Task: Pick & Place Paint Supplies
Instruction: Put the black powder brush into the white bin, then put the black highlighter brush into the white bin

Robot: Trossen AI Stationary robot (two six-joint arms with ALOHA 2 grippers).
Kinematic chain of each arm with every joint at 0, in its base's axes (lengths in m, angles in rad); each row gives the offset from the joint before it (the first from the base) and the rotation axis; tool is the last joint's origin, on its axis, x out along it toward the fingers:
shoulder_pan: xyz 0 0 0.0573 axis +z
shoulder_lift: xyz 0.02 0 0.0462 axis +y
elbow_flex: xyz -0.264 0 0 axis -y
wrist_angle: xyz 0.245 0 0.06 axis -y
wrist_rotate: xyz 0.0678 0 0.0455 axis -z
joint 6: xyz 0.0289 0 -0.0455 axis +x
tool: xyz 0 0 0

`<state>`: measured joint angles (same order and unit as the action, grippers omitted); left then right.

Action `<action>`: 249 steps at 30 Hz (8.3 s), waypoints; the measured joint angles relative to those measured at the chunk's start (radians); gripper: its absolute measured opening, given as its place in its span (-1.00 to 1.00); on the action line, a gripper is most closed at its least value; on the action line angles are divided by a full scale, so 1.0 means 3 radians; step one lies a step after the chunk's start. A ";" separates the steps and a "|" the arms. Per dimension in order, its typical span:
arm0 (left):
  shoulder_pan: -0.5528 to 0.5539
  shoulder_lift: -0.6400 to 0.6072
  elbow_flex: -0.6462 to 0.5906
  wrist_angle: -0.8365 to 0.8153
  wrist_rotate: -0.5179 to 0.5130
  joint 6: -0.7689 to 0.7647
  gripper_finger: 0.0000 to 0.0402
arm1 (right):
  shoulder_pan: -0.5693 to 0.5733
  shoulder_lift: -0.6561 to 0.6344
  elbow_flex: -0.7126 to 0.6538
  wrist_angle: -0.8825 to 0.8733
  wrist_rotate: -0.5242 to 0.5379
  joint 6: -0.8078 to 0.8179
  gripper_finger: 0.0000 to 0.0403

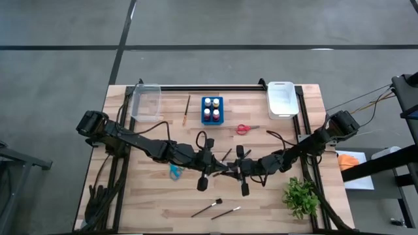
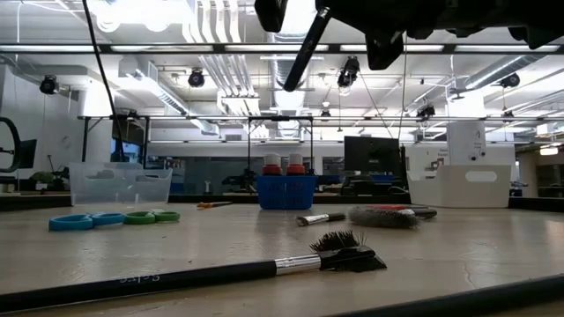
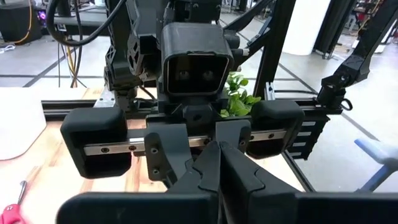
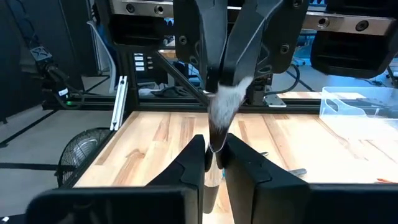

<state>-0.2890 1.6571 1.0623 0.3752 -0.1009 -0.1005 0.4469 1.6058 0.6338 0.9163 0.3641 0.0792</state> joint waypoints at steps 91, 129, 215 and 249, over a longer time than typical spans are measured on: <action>-0.0502 -0.1258 -0.0446 -0.2248 -0.0137 0.0338 -0.53 | -0.4157 -0.1262 0.0741 -0.5863 0.0530 0.0800 -0.85; -0.0601 -0.1257 -0.0454 -0.1909 0.0174 0.1020 -0.53 | -0.2999 -0.1786 0.0678 -0.5007 -0.0914 0.0314 0.13; -0.0938 -0.1257 -0.0454 -0.1889 0.0488 0.1270 -0.53 | -0.0478 -0.1452 0.0384 -0.4139 0.1759 0.0762 -0.96; -0.0938 -0.1257 -0.0454 -0.1840 0.0488 0.1270 -0.53 | -0.3475 -0.0875 0.0380 -0.4338 0.2015 0.0482 -0.96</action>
<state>-0.5705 1.2800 0.9260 -0.1768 0.0456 0.2806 -0.5955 1.3432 0.7479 -0.3851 0.9688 0.2237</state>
